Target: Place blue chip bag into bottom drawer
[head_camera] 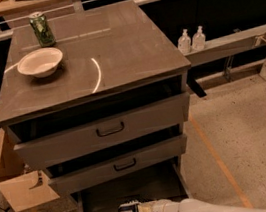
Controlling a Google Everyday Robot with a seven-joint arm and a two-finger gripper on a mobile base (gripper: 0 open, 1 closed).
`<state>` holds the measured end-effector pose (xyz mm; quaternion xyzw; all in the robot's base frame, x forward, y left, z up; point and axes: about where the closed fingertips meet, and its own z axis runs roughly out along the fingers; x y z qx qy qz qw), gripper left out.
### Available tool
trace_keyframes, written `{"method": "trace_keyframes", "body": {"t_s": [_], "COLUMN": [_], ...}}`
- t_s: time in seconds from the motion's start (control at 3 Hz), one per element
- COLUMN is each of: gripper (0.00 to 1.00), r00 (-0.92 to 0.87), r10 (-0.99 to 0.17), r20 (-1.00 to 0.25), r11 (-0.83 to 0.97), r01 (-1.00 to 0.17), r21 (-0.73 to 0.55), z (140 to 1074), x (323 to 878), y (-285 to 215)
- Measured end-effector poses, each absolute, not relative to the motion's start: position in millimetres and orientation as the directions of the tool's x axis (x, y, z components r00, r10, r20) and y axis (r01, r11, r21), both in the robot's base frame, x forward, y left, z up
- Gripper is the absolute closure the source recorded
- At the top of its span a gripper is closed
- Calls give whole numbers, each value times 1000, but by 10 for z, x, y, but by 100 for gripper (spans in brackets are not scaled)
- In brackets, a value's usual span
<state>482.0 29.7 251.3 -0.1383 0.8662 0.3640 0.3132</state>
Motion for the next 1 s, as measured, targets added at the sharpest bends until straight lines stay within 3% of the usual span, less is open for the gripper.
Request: {"method": "trace_keyframes", "body": {"t_s": [1.0], "gripper": [4], "r00": [-723], "r10": [-62], "r20": [-688], "r11": [682], "r01": [-534], "r21": [500], "z": [2361], "x": [4850], "y": [602]}}
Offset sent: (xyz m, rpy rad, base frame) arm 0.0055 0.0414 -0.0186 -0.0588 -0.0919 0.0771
